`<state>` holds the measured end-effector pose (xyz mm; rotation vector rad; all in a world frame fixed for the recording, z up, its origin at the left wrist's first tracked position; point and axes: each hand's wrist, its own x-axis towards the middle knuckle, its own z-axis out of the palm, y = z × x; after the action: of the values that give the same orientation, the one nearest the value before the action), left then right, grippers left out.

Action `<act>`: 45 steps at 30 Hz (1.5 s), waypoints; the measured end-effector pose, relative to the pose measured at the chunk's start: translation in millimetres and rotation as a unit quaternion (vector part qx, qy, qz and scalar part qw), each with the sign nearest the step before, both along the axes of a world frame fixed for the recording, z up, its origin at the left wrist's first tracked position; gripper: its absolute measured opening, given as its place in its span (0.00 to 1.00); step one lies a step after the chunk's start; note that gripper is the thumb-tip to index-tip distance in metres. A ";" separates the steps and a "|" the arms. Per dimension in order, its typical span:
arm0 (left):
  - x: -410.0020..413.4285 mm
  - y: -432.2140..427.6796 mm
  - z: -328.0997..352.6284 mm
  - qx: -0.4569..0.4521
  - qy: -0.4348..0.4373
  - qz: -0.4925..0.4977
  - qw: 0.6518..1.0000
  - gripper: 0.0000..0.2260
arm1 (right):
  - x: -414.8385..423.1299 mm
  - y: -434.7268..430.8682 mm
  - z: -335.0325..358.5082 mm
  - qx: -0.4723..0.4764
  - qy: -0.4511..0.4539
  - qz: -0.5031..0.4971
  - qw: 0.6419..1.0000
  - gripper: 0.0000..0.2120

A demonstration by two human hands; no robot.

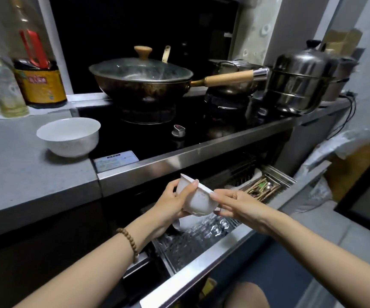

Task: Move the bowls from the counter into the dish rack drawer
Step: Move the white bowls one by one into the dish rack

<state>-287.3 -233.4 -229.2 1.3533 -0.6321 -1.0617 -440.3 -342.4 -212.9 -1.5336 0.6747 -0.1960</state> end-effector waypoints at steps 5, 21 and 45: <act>9.4 -15.9 -42.0 0.076 0.037 0.014 0.996 0.21 | 12.7 -11.5 -32.2 -0.028 0.087 0.030 0.995 0.30; 51.9 -54.4 -130.3 0.191 0.051 -0.016 0.980 0.28 | 64.9 -51.8 -102.7 -0.090 0.100 0.040 0.990 0.12; 90.7 -67.0 -164.1 0.223 -0.020 0.010 0.975 0.20 | 121.1 -67.9 -154.1 -0.017 0.033 0.071 0.997 0.09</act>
<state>-196.6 -300.4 -393.2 1.7675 -0.4200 -1.2081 -319.2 -410.2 -367.0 -1.6203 0.6135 -0.0499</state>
